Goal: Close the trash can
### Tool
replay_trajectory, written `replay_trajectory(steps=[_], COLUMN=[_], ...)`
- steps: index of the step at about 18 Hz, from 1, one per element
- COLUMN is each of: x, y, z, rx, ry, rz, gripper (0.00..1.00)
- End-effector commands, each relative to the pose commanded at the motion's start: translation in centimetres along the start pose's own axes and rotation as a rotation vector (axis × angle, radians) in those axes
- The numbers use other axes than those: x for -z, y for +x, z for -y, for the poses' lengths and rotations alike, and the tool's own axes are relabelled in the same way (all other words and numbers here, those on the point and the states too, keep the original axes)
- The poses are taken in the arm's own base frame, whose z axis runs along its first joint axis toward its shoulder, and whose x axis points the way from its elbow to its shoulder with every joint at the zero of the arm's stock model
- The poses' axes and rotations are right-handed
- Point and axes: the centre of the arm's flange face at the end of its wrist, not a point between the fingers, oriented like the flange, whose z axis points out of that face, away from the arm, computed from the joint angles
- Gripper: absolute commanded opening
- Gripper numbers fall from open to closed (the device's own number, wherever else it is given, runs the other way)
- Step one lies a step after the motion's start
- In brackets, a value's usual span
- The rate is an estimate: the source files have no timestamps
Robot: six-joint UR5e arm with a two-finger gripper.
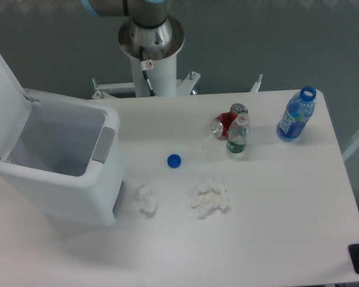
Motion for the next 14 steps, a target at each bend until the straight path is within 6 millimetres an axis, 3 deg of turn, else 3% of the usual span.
replay_trajectory(steps=[14], x=[-5.3], y=[0.8], z=[-0.9], rx=[-0.021], ry=[-0.075], rz=[-0.075], gripper=[1.0])
